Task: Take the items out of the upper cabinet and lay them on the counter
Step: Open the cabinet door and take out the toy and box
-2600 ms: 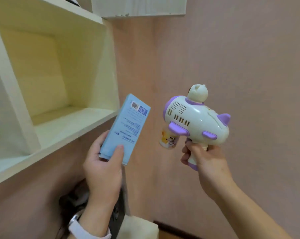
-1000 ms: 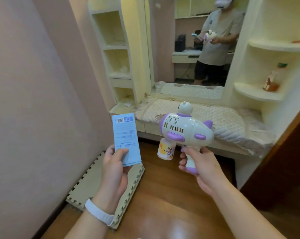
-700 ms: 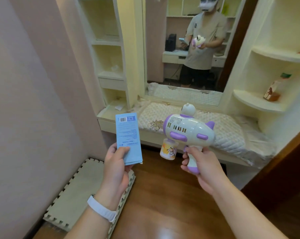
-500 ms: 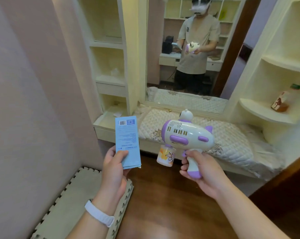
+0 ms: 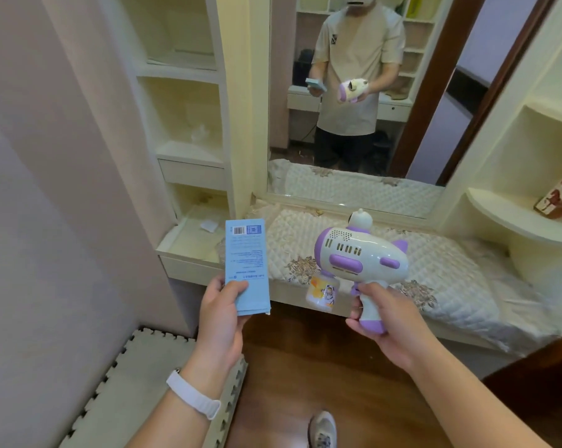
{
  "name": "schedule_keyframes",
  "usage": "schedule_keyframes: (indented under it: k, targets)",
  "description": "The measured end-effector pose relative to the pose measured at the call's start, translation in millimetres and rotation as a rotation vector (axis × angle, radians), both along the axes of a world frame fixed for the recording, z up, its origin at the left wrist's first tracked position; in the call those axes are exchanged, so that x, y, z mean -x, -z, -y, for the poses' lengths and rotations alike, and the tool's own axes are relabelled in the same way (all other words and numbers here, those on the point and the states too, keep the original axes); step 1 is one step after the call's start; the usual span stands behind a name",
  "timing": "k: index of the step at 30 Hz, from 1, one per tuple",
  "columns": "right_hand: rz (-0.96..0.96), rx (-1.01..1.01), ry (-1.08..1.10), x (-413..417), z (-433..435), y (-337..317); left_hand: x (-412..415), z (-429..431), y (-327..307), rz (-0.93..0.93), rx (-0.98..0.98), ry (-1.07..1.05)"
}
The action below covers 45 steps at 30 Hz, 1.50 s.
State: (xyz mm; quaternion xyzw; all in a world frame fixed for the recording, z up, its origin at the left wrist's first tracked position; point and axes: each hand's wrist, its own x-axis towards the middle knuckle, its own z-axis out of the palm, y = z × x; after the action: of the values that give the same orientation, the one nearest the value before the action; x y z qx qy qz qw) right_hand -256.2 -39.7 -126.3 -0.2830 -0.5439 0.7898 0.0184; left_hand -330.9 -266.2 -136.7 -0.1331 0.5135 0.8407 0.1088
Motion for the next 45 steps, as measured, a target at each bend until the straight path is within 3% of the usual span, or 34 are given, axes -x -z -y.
schedule_keyframes:
  k: [20,28,34,45]
  targets:
    - [0.06,0.121,-0.147,231.6,-152.2,46.7,204.0,-142.9,19.5,0.061,0.245,-0.103]
    - [0.215,0.169,-0.158,290.6,-160.2,89.6,269.8,-149.3,58.3,0.114,0.331,-0.097]
    - [0.353,0.174,-0.132,344.4,-152.3,122.8,333.1,-145.7,112.6,0.166,0.413,0.049]
    - [0.462,0.191,-0.085,442.8,-133.9,168.7,441.1,-151.7,192.4,0.336,0.343,0.193]
